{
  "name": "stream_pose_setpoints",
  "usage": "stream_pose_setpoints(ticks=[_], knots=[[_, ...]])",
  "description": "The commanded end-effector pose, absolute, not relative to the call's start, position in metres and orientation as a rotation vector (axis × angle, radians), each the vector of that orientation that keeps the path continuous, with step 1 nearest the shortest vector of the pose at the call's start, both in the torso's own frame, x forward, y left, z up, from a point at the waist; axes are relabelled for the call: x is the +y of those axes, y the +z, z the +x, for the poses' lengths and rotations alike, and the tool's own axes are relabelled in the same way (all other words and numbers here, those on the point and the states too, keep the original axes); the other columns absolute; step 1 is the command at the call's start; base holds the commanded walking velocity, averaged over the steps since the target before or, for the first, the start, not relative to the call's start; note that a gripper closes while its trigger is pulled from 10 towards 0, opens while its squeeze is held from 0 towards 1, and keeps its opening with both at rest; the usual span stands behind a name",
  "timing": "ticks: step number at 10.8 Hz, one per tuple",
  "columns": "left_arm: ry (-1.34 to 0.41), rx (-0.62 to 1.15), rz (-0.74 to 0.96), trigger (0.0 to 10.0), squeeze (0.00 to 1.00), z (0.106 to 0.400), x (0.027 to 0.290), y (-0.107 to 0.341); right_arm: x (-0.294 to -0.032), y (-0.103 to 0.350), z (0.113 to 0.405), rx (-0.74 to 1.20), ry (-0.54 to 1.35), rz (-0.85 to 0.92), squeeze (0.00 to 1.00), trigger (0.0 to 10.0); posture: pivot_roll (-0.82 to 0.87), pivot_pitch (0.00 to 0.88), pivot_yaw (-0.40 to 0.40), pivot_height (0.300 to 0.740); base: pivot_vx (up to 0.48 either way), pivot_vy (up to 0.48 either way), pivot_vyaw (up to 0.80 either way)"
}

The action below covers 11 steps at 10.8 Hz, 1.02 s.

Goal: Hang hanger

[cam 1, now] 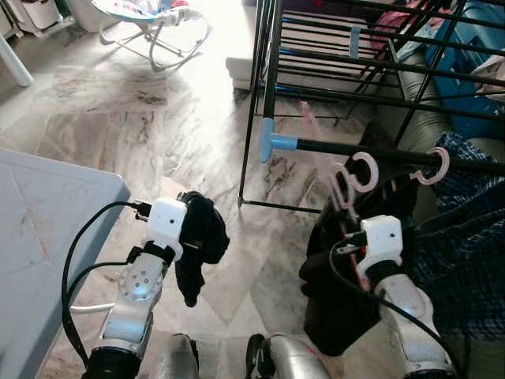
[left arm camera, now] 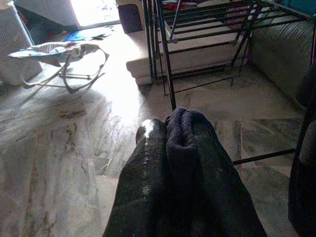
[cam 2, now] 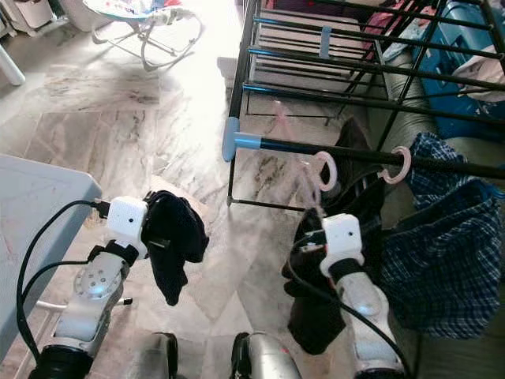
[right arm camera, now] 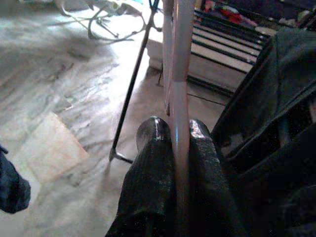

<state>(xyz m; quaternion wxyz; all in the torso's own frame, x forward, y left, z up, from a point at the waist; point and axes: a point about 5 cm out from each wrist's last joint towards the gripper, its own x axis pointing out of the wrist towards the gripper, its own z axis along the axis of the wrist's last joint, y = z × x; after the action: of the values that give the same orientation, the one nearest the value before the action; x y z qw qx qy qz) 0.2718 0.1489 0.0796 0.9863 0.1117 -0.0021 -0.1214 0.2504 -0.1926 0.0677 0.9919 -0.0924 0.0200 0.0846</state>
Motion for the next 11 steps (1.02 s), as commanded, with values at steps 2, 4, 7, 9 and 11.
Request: stream_pose_setpoints(ticks=[2,4,7,9,11], knots=[[-0.253,-0.013,0.232,10.0,0.00,0.273,0.145,0.080,-0.196,0.057,0.238,0.064,0.176,-0.200,0.00,10.0,0.02,0.130,-0.086,0.740,-0.274,0.000,0.00],[-0.255,-0.016,0.234,10.0,0.00,0.275,0.143,0.081,-0.194,0.053,0.235,0.070,0.173,-0.207,0.00,10.0,0.01,0.126,-0.087,0.740,-0.285,0.000,0.00],[-0.257,-0.019,0.237,10.0,0.00,0.275,0.143,0.081,-0.176,0.089,0.243,-0.112,0.241,-0.154,0.00,10.0,0.01,0.124,-0.089,0.740,-0.094,0.000,0.00],[-0.257,-0.018,0.236,10.0,0.00,0.276,0.142,0.080,-0.175,0.083,0.233,-0.094,0.284,-0.198,0.00,10.0,0.01,0.123,-0.089,0.740,-0.180,0.000,0.00],[-0.262,-0.018,0.236,10.0,0.00,0.276,0.142,0.080,-0.185,0.064,0.221,-0.003,0.243,-0.195,0.00,10.0,0.01,0.125,-0.087,0.740,-0.341,0.000,0.00]])
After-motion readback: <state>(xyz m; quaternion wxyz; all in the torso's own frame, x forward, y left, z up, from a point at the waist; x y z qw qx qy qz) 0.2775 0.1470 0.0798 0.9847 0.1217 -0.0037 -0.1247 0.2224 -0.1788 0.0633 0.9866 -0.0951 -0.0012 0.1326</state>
